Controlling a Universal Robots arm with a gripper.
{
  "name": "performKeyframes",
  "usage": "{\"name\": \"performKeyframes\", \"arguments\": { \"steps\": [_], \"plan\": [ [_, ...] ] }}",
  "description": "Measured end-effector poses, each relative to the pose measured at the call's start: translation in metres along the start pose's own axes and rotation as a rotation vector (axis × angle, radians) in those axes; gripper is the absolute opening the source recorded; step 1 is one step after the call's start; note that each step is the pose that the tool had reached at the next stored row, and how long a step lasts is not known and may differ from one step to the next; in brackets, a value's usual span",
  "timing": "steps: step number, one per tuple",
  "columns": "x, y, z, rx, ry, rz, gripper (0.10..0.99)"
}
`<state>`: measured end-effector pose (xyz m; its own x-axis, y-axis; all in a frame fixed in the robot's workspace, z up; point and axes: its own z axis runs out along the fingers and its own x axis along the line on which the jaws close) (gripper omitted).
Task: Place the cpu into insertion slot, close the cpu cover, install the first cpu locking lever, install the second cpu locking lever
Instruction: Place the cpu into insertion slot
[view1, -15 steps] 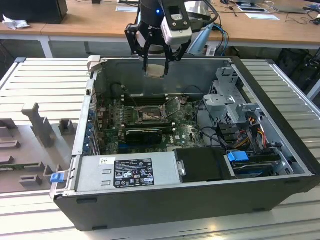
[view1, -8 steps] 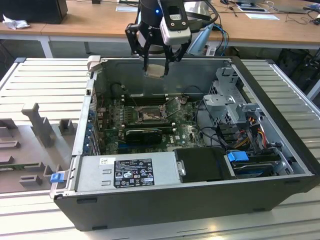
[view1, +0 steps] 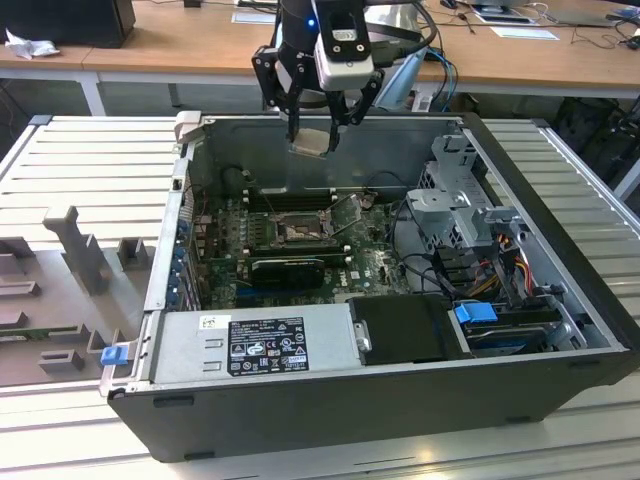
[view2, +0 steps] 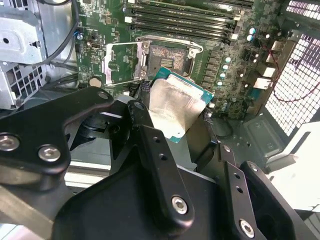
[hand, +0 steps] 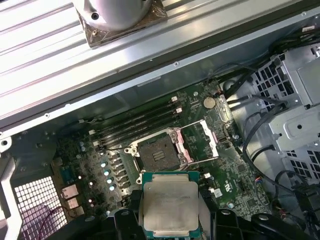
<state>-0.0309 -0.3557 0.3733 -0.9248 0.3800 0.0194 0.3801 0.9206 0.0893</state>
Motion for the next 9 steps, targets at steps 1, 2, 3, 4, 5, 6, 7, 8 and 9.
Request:
{"name": "performKeyframes", "arguments": {
  "steps": [1, 2, 3, 4, 5, 6, 7, 8, 9],
  "plan": [
    [0.0000, 0.0000, 0.0001, 0.000, -0.0004, 0.004, 0.533],
    [0.0000, 0.0000, 0.0003, 0.000, -0.0006, 0.007, 0.533],
    [0.0000, 0.0000, 0.0007, 0.000, -0.0009, 0.010, 0.533],
    [0.0000, -0.0001, 0.0011, 0.000, -0.0010, 0.011, 0.533],
    [0.0000, -0.0001, 0.0016, 0.000, -0.0011, 0.012, 0.533],
    [0.0000, -0.0002, 0.0026, 0.000, -0.0012, 0.013, 0.533],
    [-0.0001, -0.0003, 0.0031, 0.000, -0.0011, 0.013, 0.533],
    [-0.0001, -0.0003, 0.0034, 0.000, -0.0012, 0.013, 0.533],
    [-0.0001, -0.0004, 0.0041, 0.000, -0.0012, 0.013, 0.533]
  ]
}}
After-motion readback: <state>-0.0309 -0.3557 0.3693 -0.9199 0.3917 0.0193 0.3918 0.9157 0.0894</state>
